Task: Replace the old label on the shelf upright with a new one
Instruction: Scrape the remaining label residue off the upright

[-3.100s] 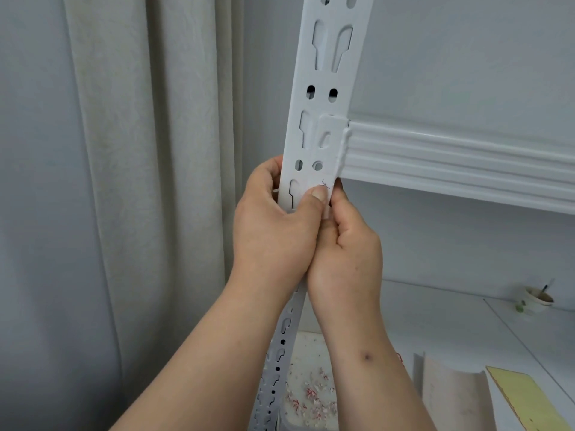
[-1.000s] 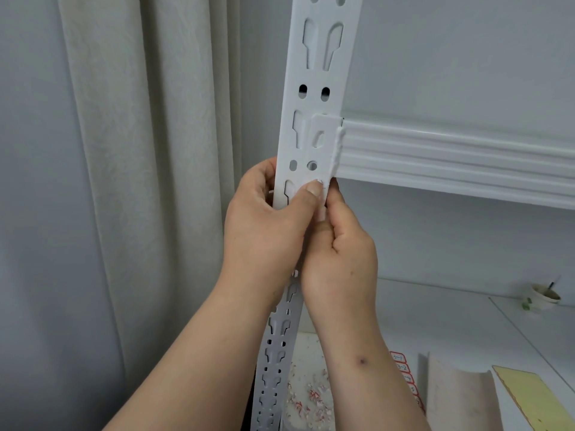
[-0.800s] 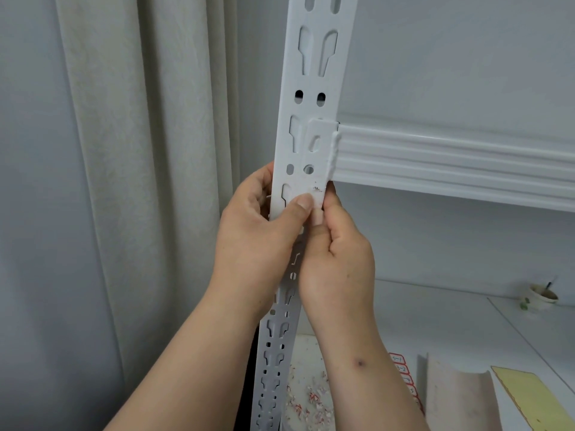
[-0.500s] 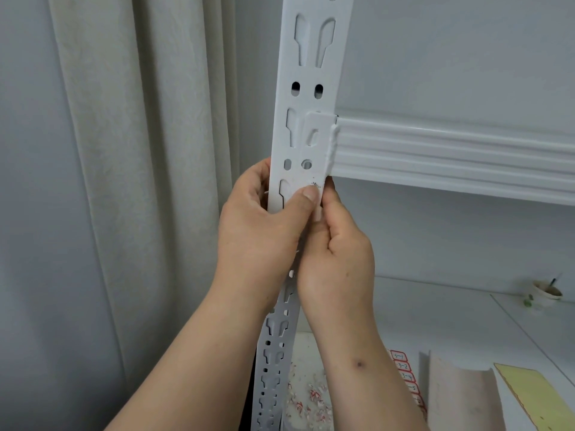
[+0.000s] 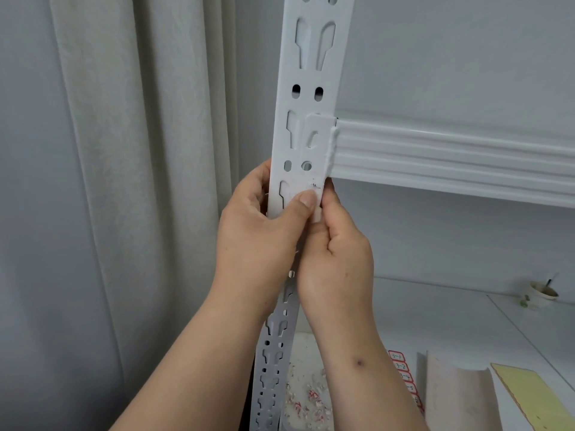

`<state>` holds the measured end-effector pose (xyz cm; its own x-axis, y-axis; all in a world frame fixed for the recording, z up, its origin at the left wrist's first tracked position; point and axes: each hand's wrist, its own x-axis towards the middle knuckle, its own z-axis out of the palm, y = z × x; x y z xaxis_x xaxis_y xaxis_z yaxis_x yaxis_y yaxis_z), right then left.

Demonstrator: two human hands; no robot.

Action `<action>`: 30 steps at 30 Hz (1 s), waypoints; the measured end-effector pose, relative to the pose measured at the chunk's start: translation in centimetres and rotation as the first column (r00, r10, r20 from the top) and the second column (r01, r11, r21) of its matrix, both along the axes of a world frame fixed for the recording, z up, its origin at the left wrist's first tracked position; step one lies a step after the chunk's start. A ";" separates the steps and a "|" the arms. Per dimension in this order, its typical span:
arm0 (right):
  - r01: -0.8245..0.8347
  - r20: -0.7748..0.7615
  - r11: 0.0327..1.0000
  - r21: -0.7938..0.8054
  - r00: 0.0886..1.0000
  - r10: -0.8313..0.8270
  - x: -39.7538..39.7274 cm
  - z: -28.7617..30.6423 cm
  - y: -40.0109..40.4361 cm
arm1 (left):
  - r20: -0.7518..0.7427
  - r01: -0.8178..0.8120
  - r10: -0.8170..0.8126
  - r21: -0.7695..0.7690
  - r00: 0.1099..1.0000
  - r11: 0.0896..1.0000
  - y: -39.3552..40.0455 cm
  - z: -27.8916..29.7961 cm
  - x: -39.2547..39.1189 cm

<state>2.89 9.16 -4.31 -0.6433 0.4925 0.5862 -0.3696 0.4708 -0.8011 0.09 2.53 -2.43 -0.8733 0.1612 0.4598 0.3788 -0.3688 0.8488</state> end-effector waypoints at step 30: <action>-0.029 0.007 0.999 -0.031 1.000 0.029 0.3 0.1 0.0 | -0.031 -0.019 0.018 -0.018 0.999 1.000 0.3 -0.3 0.1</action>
